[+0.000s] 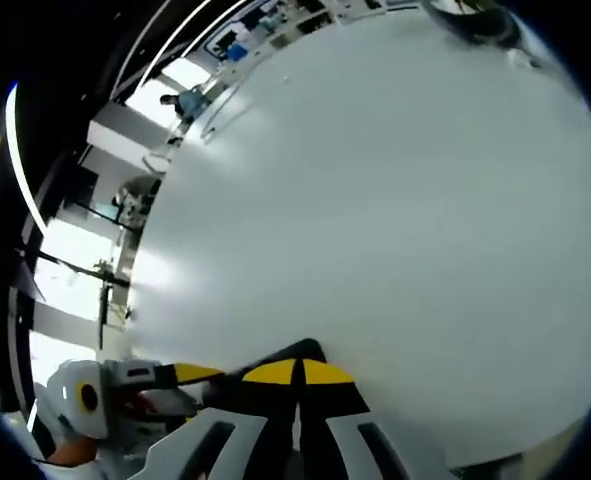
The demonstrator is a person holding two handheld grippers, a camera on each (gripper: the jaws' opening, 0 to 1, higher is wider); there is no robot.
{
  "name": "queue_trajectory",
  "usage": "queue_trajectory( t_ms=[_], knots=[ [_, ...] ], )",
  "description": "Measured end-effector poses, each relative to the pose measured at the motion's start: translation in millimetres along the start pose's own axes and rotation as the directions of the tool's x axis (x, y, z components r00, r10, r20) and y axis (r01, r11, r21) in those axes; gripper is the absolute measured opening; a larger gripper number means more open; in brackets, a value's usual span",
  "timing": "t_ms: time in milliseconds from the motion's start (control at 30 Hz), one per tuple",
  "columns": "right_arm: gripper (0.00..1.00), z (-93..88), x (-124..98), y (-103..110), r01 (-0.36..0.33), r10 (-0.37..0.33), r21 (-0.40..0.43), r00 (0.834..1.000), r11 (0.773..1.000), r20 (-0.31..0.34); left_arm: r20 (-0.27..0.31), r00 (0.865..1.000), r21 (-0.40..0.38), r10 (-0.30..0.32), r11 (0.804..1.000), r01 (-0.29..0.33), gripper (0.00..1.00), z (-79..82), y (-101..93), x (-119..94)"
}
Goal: Press the specified remote control buttons in sequence, fully releasing each button before pressing the next.
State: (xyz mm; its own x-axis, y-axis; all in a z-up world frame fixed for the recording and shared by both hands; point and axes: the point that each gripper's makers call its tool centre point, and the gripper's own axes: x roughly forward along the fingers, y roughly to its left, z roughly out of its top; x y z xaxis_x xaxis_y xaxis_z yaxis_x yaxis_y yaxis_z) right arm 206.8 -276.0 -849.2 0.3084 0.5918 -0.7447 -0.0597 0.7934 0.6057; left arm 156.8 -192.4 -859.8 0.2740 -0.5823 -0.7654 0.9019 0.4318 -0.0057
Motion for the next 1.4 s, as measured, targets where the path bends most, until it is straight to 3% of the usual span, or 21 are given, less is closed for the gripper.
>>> queue_trajectory(
  t_ms=[367,467,633,767,867,967,1400],
  knots=[
    [0.0,-0.6,-3,2,0.025,-0.026,-0.046,0.999,0.999,-0.021,0.002,1.0,-0.001,0.001,1.0,-0.001,0.25,0.1,-0.2,0],
    [0.0,3.2,-3,9,-0.017,0.017,-0.051,1.0,0.999,0.0,0.002,1.0,0.001,0.0,1.0,0.0,0.25,0.1,-0.2,0],
    [0.0,-0.8,0,13,-0.051,0.051,-0.035,0.998,0.998,-0.024,0.005,1.0,0.001,-0.001,1.0,0.001,0.25,0.4,-0.3,0],
    [0.0,-7.4,3,13,-0.033,0.03,-0.057,0.998,0.998,-0.058,0.005,1.0,0.001,-0.001,1.0,0.001,0.25,0.2,-0.1,0],
    [0.0,-7.6,4,8,0.006,-0.012,-0.113,0.998,0.994,-0.058,0.005,1.0,0.001,0.0,1.0,0.0,0.25,0.1,-0.1,0],
    [0.0,-7.5,4,10,0.001,-0.008,-0.122,0.998,0.993,-0.06,0.005,1.0,0.001,0.0,1.0,0.0,0.25,0.1,0.0,0],
    [0.0,-7.2,4,9,-0.028,0.026,-0.044,0.998,0.999,-0.054,0.007,1.0,-0.001,0.0,1.0,0.0,0.25,0.5,-0.1,0]
  ],
)
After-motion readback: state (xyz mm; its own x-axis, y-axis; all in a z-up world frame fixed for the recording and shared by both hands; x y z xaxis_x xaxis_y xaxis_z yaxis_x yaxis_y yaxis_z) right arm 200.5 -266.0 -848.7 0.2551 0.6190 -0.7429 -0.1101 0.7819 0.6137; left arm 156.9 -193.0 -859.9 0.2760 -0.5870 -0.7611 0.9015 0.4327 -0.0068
